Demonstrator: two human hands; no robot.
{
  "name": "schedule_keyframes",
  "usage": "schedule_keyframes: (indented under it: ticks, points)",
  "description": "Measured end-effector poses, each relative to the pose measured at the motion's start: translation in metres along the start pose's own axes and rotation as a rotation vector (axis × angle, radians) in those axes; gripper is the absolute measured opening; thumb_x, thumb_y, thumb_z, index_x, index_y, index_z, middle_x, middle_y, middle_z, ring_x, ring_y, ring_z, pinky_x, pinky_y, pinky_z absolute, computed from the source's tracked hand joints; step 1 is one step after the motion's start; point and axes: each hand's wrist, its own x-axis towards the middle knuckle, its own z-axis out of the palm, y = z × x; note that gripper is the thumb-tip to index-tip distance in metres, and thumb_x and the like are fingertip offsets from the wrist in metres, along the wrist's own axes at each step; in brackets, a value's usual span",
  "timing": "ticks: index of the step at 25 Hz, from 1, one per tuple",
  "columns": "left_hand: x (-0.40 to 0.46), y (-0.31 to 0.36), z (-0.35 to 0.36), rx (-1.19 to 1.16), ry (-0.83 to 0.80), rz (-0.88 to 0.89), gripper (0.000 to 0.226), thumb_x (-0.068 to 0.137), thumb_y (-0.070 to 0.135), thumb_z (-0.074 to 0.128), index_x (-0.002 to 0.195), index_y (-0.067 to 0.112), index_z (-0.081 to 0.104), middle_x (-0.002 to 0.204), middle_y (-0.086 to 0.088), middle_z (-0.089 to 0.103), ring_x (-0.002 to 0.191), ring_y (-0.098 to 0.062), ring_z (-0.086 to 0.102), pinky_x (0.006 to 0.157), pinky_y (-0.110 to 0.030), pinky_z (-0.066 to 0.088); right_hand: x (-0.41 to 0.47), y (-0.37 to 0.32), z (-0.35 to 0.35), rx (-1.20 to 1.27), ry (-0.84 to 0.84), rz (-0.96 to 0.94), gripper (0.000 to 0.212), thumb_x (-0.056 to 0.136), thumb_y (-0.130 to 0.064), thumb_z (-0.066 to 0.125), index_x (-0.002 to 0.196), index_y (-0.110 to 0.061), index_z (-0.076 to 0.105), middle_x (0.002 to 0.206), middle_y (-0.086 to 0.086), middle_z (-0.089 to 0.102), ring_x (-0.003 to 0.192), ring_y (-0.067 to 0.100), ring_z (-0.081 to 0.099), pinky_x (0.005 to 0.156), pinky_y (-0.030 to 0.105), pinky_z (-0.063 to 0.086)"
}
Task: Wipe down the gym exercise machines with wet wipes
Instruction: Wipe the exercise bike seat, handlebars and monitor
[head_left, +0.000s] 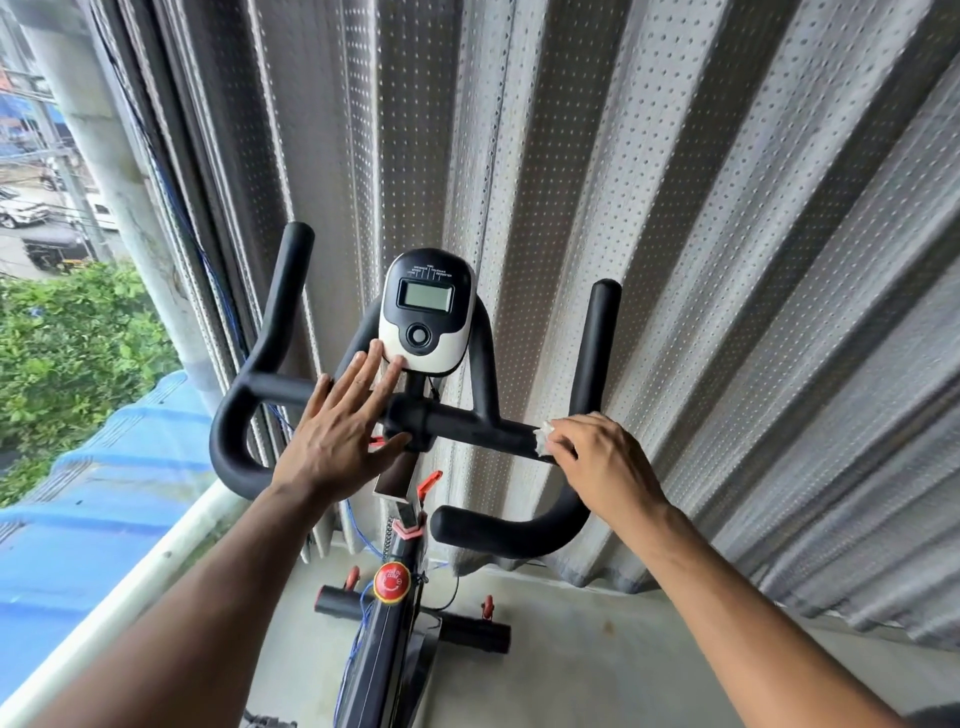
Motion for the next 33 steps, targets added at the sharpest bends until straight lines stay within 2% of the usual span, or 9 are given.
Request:
schedule_keyframes:
  ticks: [6,9,11,15,18,21,26,30,33]
  points:
    - [-0.001,-0.001,-0.001,-0.003,0.001,0.000,0.090,0.094,0.070,0.039,0.164,0.040,-0.010,0.172,0.012,-0.019,0.160,-0.014,-0.010,0.130,-0.050,0.007,-0.017,0.019,-0.004,0.081,0.024,-0.263,0.014,0.087,-0.006,0.076,0.099,-0.012,0.076,0.111,-0.001,0.075,0.100,0.014,0.069,0.085,0.030,0.059]
    - [0.000,-0.001,0.000,0.010,-0.001,-0.006,0.090,0.093,0.070,0.038,0.164,0.041,-0.011,0.172,0.011,-0.018,0.160,-0.014,-0.011,0.130,-0.048,0.006,0.002,0.017,0.003,0.166,0.128,-0.146,0.019,0.089,-0.008,0.075,0.108,-0.011,0.076,0.103,0.000,0.077,0.093,0.016,0.072,0.079,0.034,0.060]
    - [0.001,0.000,0.000,0.013,-0.005,-0.015,0.090,0.093,0.071,0.036,0.163,0.042,-0.011,0.173,0.010,-0.016,0.160,-0.014,-0.011,0.130,-0.047,0.006,0.010,-0.004,0.017,0.216,0.141,-0.125,0.023,0.088,-0.002,0.075,0.111,-0.006,0.076,0.105,0.004,0.077,0.096,0.016,0.073,0.087,0.030,0.060]
    - [0.000,0.001,-0.001,0.026,-0.015,-0.028,0.090,0.096,0.070,0.043,0.163,0.043,-0.011,0.173,0.007,-0.017,0.159,-0.014,-0.014,0.130,-0.049,0.007,-0.009,0.003,0.018,0.166,0.055,-0.365,0.027,0.087,0.001,0.076,0.113,-0.003,0.076,0.115,0.006,0.073,0.107,0.016,0.067,0.097,0.023,0.054]
    - [0.000,-0.001,0.000,-0.003,0.002,-0.083,0.100,0.093,0.071,0.052,0.163,0.041,-0.012,0.173,0.005,-0.017,0.160,-0.015,-0.013,0.130,-0.052,0.010,0.002,0.010,0.013,0.190,0.074,-0.307,0.024,0.087,-0.002,0.076,0.110,-0.005,0.077,0.112,0.004,0.074,0.104,0.015,0.069,0.097,0.020,0.052]
    - [0.002,-0.004,0.001,0.014,-0.003,-0.146,0.106,0.085,0.081,0.042,0.164,0.036,-0.014,0.172,0.003,-0.019,0.160,-0.017,-0.011,0.130,-0.051,0.010,0.022,-0.018,0.030,0.182,0.086,-0.238,0.023,0.088,0.004,0.072,0.110,-0.001,0.076,0.107,0.009,0.075,0.099,0.019,0.070,0.092,0.020,0.055]
    - [-0.004,-0.005,0.003,0.017,-0.029,-0.158,0.105,0.088,0.081,0.038,0.165,0.031,-0.012,0.171,0.006,-0.022,0.159,-0.013,-0.015,0.131,-0.045,0.004,0.002,0.013,0.017,0.182,-0.009,-0.467,0.023,0.094,-0.005,0.066,0.116,-0.002,0.074,0.112,0.004,0.072,0.104,0.015,0.065,0.088,0.023,0.058]
    - [-0.005,-0.007,0.001,0.013,-0.029,-0.140,0.103,0.089,0.081,0.033,0.166,0.028,-0.010,0.171,0.007,-0.022,0.159,-0.012,-0.014,0.130,-0.041,0.001,0.027,0.010,0.021,0.326,0.070,-0.122,0.012,0.093,-0.011,0.072,0.104,-0.009,0.078,0.101,-0.002,0.073,0.091,0.011,0.069,0.082,0.031,0.059]
    - [-0.006,-0.007,0.001,-0.010,0.002,-0.132,0.105,0.089,0.083,0.033,0.166,0.025,-0.007,0.173,0.005,-0.016,0.160,-0.014,-0.008,0.131,-0.045,0.009,0.022,-0.023,0.036,0.266,0.117,-0.133,0.016,0.094,-0.003,0.068,0.107,-0.004,0.076,0.102,0.002,0.071,0.094,0.016,0.067,0.085,0.026,0.057]
